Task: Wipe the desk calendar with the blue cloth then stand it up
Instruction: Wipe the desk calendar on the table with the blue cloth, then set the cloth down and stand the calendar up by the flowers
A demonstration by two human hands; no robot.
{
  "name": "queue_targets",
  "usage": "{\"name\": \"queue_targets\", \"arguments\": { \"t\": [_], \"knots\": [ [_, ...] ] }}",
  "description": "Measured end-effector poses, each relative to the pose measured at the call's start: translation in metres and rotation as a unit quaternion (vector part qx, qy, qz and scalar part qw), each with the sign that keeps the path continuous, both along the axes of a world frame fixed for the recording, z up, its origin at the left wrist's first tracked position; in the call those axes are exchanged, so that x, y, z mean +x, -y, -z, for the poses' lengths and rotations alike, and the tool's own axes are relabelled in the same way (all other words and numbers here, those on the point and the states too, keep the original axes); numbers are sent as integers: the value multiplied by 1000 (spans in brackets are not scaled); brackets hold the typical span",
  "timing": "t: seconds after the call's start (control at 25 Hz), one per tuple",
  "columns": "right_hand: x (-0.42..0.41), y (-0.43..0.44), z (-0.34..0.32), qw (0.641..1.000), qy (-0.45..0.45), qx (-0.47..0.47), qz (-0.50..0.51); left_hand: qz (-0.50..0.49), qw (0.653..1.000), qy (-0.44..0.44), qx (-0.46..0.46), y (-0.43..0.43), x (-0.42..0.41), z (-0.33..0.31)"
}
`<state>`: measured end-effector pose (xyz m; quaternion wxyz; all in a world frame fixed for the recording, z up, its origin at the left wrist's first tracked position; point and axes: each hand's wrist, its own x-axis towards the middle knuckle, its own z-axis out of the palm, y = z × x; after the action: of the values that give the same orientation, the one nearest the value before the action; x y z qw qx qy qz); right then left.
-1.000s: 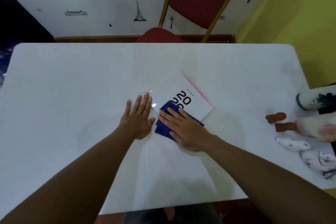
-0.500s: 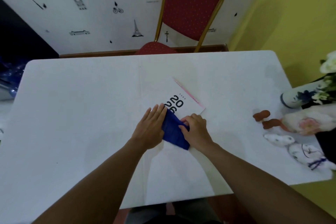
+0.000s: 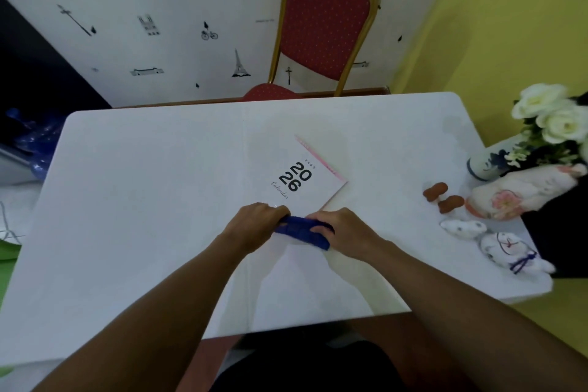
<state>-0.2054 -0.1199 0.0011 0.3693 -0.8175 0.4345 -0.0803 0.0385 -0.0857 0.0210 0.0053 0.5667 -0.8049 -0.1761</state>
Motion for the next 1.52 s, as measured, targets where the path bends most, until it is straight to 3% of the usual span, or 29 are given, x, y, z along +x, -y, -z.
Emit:
{"name": "queue_targets", "arguments": {
  "t": [0.12, 0.2, 0.28, 0.36, 0.48, 0.64, 0.76, 0.92, 1.04, 1.24, 1.52],
  "knots": [
    [-9, -24, 7, 987, 19, -156, -42, 9, 998, -30, -52, -34, -2, 11],
    [-18, -53, 20, 975, -7, -196, -108, 48, 996, -38, -63, -64, 0, 27],
    [-26, -82, 34, 972, -52, -152, -171, 82, 996, -20, 15, -94, -1, 38],
    [-28, -100, 41, 981, -77, -86, -155, 57, 995, 5, 87, -117, -3, 44],
    [-18, -103, 47, 984, -88, -120, -101, -4, 998, 0, 56, -122, -12, 49],
    [-10, -102, 51, 960, -166, -163, -154, -32, 996, 49, 66, -118, -17, 58],
    [-8, -100, 48, 963, -165, -150, -152, -29, 996, 50, 74, -114, -19, 60],
    [-1, -82, 33, 991, -83, -100, -19, -61, 996, -38, 49, -83, -10, 38],
    [10, -60, 22, 990, -80, -34, 112, -114, 990, -71, 32, -50, -1, 24],
    [33, -20, 14, 941, -92, 115, 305, -178, 978, -105, 36, 10, 11, 15],
    [59, 7, 26, 891, -33, 152, 426, -256, 951, -120, 125, 83, 23, 30]
  ]
}}
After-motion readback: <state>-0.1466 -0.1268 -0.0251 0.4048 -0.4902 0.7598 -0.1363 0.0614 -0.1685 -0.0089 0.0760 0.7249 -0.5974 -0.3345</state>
